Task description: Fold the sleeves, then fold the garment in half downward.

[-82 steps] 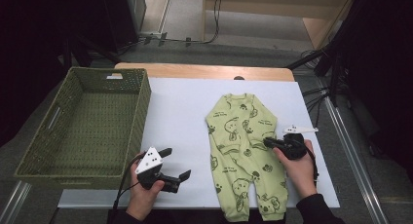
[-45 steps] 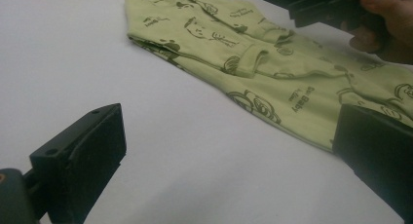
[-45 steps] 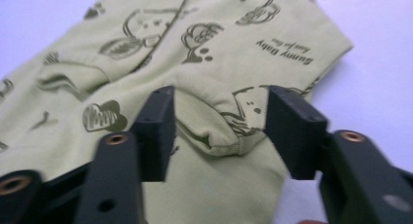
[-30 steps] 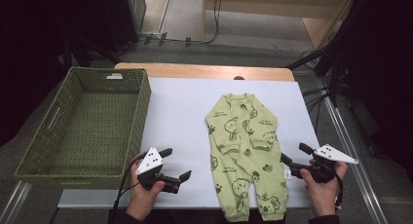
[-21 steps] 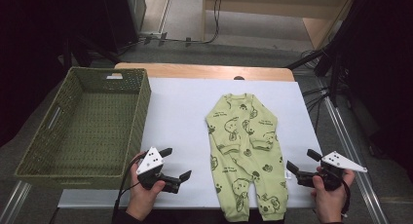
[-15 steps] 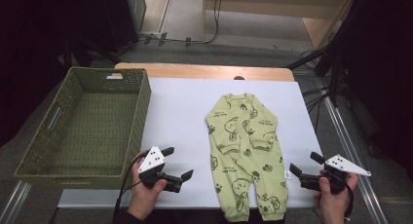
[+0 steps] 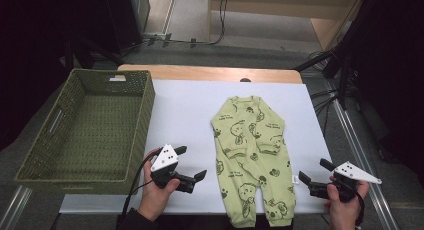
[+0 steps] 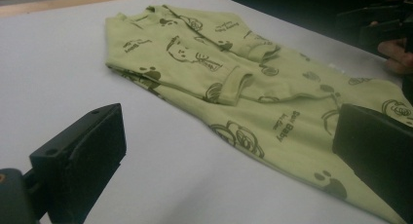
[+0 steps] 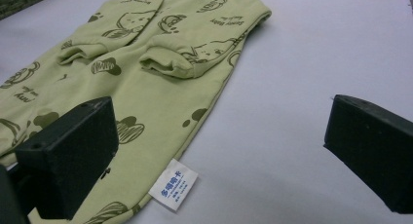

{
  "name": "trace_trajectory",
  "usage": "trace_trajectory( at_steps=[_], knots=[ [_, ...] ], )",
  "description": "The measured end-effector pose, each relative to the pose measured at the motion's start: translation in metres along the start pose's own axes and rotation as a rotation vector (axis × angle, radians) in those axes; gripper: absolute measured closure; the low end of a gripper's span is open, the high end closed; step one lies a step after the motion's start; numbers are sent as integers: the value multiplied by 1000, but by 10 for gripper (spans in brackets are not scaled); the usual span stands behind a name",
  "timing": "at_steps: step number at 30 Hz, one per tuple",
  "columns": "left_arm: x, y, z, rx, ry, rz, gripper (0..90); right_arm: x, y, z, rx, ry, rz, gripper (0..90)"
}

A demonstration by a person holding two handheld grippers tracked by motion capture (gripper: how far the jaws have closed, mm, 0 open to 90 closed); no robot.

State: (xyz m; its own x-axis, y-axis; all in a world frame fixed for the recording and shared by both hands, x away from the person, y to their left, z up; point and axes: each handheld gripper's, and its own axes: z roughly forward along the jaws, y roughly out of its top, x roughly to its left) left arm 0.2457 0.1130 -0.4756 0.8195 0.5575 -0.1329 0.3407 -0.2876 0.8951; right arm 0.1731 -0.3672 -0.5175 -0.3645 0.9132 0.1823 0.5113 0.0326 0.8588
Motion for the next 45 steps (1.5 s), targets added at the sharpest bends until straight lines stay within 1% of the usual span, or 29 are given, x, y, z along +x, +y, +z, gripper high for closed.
trace_trajectory(
  at_steps=[2, 4, 9, 11, 24, 32, 33, 36, 42, 43, 45],
  knots=[
    [0, 4, 2, 0, -3, -1, 0, -1, 0, 0, -2, -1, -2, 0],
    [1, 9, 5, -6, -6, 0, 0, -2, -1, 0, -6, 8, -7, 0],
    [1, 19, 12, -5, -19, 6, 0, -3, -2, 0, -11, 5, -7, 0],
    [2, 22, 14, -12, -22, 2, 0, -3, -2, 0, -13, 1, -2, 0],
    [13, 40, 29, -18, -26, -15, 0, -2, 0, 0, -28, 2, -1, 0],
    [22, 54, 45, -11, -27, -17, 0, -1, 2, -2, -38, 8, -1, 0],
    [23, 55, 47, -7, -26, -15, 0, -1, 2, -2, -41, 10, 0, 0],
    [27, 59, 55, -1, -20, -25, 0, -1, 2, -2, -45, 11, 5, 0],
    [39, 61, 75, 24, -8, -63, 2, -2, 3, -3, -48, 11, 7, 0],
    [40, 62, 78, 32, 11, -63, 31, -2, 3, -3, -50, 12, 7, 0],
    [42, 64, 84, 49, 34, -61, 103, -2, 3, -4, -48, 11, 9, 0]
  ],
)
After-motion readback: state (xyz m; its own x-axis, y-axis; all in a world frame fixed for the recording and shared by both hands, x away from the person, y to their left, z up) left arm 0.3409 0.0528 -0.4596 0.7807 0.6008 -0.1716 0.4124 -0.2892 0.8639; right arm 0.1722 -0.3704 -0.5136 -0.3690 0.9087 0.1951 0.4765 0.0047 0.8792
